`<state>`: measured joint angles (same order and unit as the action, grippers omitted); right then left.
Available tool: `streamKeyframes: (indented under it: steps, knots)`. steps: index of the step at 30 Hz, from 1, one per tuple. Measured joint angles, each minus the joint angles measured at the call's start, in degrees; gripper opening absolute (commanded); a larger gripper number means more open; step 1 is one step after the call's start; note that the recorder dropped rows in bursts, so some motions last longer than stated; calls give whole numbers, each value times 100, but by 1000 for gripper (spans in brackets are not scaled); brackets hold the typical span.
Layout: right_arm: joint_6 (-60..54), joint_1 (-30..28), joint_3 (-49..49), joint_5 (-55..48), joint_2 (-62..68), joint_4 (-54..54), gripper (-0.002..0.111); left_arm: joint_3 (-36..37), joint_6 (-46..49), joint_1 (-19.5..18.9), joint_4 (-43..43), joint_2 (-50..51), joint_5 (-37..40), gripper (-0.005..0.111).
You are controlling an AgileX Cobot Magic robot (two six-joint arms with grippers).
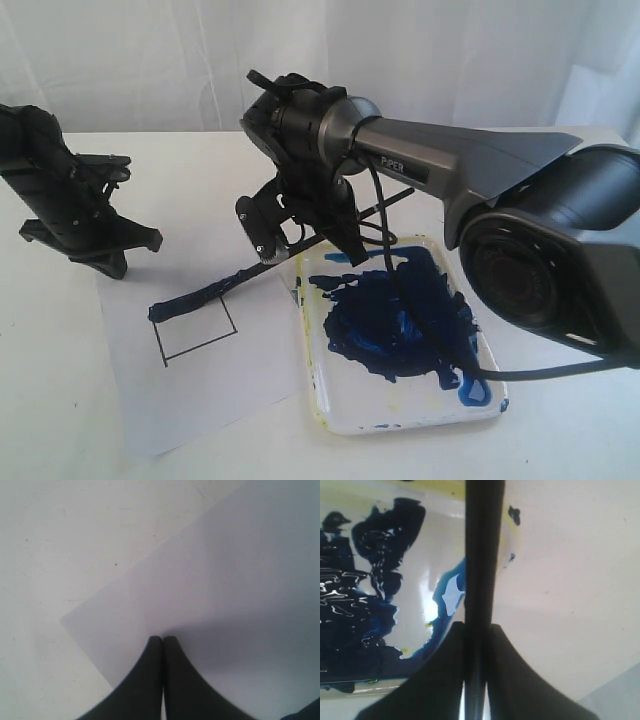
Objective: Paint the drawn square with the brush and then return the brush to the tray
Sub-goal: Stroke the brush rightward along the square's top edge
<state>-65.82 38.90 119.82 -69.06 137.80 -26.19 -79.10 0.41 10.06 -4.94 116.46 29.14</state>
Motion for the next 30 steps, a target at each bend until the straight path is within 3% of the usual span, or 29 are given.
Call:
streamKeyframes:
  steps: [30]
  knots:
    - [117,0,12,-44,-135,-393,0,0,0,0,161,0,13,0]
